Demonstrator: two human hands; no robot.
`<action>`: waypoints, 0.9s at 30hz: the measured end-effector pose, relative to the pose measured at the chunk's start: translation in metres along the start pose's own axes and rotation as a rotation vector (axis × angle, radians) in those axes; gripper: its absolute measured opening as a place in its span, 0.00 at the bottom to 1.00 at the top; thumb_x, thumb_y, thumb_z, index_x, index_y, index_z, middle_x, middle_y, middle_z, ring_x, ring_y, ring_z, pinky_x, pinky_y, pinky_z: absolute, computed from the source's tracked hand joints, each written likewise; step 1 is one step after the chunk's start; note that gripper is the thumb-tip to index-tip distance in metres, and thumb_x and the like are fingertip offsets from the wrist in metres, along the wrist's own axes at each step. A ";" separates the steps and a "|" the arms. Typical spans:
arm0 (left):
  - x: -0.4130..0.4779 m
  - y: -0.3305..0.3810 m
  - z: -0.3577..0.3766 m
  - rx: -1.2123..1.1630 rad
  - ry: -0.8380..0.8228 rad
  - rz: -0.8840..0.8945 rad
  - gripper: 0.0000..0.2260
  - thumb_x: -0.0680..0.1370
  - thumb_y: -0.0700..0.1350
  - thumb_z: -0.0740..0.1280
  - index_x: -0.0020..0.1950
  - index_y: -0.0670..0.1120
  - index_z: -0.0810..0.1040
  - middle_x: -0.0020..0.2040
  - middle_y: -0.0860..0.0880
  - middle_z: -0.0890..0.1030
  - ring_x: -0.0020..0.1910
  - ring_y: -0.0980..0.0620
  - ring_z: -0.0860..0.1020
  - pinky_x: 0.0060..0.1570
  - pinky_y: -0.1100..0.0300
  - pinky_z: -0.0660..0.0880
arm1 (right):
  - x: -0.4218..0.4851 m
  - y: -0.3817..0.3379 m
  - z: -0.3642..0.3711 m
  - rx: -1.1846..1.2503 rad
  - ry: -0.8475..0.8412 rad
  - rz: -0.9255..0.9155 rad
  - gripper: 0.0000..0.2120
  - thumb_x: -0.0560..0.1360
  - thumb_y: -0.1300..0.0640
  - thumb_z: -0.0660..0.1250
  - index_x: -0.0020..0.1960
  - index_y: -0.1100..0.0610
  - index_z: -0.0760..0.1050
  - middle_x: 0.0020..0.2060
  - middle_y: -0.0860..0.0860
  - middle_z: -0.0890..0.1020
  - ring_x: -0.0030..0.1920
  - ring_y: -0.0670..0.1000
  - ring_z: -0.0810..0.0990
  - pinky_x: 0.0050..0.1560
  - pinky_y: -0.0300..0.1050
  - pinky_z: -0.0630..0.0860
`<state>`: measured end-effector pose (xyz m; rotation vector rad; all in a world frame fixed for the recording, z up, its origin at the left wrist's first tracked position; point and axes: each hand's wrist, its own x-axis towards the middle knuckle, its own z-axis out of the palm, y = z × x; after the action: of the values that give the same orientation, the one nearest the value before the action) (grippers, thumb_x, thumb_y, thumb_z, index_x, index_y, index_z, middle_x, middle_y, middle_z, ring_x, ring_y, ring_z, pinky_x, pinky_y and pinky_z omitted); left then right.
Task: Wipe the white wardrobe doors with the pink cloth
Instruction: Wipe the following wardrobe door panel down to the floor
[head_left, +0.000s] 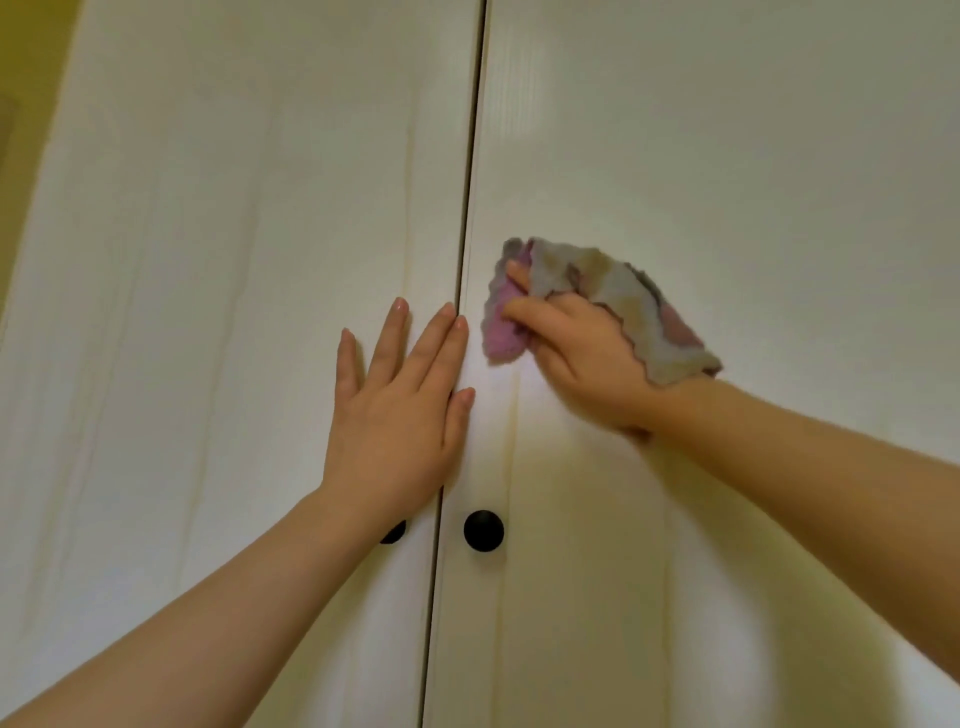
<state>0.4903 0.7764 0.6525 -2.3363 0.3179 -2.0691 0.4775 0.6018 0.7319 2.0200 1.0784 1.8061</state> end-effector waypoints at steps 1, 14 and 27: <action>0.001 -0.001 -0.002 -0.015 -0.006 -0.008 0.24 0.80 0.53 0.49 0.74 0.44 0.65 0.73 0.48 0.67 0.73 0.41 0.60 0.69 0.40 0.50 | 0.006 0.008 -0.001 0.037 0.007 0.039 0.18 0.75 0.57 0.55 0.57 0.65 0.77 0.57 0.65 0.78 0.57 0.63 0.77 0.65 0.36 0.57; -0.021 -0.001 0.008 0.032 0.070 0.030 0.24 0.80 0.51 0.50 0.72 0.43 0.67 0.71 0.47 0.69 0.71 0.42 0.58 0.67 0.39 0.48 | 0.004 0.003 0.007 -0.115 0.060 0.232 0.22 0.75 0.54 0.54 0.64 0.62 0.74 0.63 0.63 0.74 0.63 0.65 0.73 0.66 0.44 0.53; -0.067 0.022 0.003 -0.369 0.353 0.182 0.06 0.77 0.46 0.62 0.43 0.46 0.76 0.37 0.48 0.78 0.39 0.49 0.74 0.45 0.58 0.63 | -0.038 -0.026 0.015 -0.144 -0.006 0.040 0.20 0.79 0.52 0.53 0.64 0.58 0.75 0.65 0.60 0.74 0.64 0.61 0.71 0.67 0.50 0.56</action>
<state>0.4830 0.7646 0.5832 -1.9841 0.9523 -2.4932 0.4833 0.6003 0.6835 1.9746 0.8848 1.8397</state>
